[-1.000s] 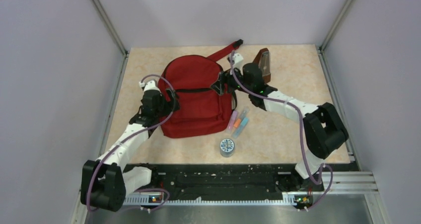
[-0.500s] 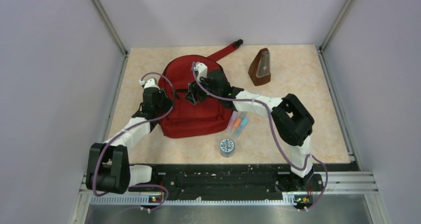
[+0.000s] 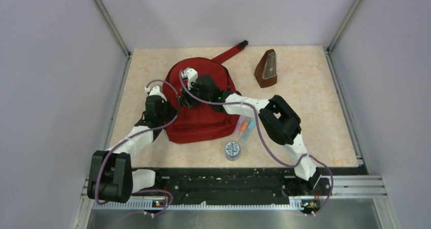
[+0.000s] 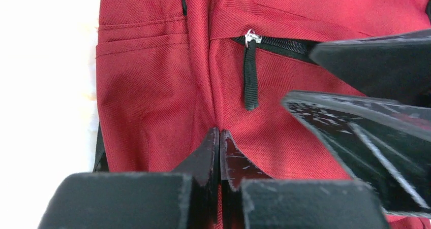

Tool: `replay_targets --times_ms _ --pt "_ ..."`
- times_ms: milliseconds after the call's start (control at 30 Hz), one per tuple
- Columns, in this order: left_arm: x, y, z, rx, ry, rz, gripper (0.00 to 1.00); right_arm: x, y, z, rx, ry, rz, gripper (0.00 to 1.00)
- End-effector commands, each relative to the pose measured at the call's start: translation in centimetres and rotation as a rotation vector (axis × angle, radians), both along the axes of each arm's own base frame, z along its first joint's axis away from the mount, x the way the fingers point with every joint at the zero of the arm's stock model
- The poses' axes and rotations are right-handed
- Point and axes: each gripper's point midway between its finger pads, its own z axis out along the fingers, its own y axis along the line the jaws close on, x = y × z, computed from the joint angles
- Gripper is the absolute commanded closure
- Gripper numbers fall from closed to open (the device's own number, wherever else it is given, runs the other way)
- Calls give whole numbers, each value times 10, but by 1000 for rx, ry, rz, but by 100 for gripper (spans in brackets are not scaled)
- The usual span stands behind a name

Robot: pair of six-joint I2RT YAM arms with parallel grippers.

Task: Pack the student bag
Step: Unzip the student bag at the center of the board.

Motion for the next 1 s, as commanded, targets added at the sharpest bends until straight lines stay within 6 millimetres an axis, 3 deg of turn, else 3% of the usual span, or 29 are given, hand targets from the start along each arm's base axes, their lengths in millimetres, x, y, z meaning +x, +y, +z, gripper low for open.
replay_targets --times_ms 0,133,300,467,633,967 --pt "-25 -14 -14 -58 60 -67 100 -9 27 9 -2 -73 33 51" --pt "-29 -12 -13 -56 45 -55 100 -20 40 -2 -35 -88 50 46" --pt "-31 -10 -11 -50 35 -50 100 -23 48 -13 -81 -124 -13 51" --pt "-33 -8 -11 -41 31 -40 100 -12 38 -23 -109 -121 -123 71" --pt "-33 -4 -10 -31 20 -23 100 -11 27 -20 -104 -129 -168 100" --pt "-33 6 -6 0 -1 19 100 -8 -1 6 -33 -103 -230 100"
